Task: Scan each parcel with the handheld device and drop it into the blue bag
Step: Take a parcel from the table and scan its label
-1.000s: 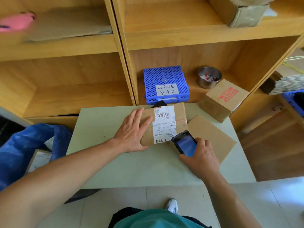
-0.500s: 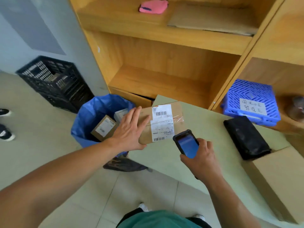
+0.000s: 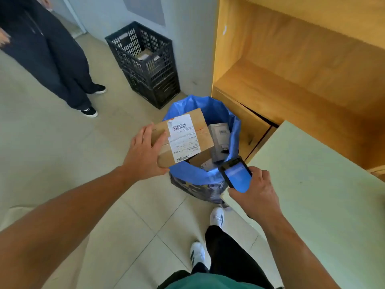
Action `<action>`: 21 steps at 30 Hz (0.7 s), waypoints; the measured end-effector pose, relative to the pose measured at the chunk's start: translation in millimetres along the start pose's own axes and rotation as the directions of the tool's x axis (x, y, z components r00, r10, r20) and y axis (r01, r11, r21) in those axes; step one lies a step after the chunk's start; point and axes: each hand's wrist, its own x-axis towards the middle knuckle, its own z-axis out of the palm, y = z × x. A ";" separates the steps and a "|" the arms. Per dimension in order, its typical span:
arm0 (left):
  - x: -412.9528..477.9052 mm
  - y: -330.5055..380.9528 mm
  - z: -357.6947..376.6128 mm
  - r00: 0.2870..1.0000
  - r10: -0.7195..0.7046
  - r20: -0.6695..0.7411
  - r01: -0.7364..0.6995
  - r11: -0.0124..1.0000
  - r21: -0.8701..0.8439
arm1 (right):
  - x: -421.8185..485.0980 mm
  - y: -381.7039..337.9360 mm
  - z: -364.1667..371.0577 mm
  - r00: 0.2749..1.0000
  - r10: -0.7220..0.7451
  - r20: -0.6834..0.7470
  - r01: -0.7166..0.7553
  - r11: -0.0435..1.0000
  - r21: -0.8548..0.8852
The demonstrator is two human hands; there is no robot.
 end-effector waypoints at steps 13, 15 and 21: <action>143.8 -33.2 90.2 0.923 0.357 0.146 -0.350 0.934 -0.067 | 142.3 -23.0 25.2 0.997 0.061 0.043 -0.059 0.998 -0.038; 167.8 -27.1 112.3 0.902 0.395 0.174 -0.379 0.918 -0.119 | 154.4 -22.0 26.7 0.996 0.088 0.020 -0.087 0.996 -0.025; 211.1 -8.8 184.6 0.760 0.583 0.286 -0.539 0.812 -0.224 | 171.4 -15.2 46.2 0.980 0.197 0.020 -0.198 0.980 0.014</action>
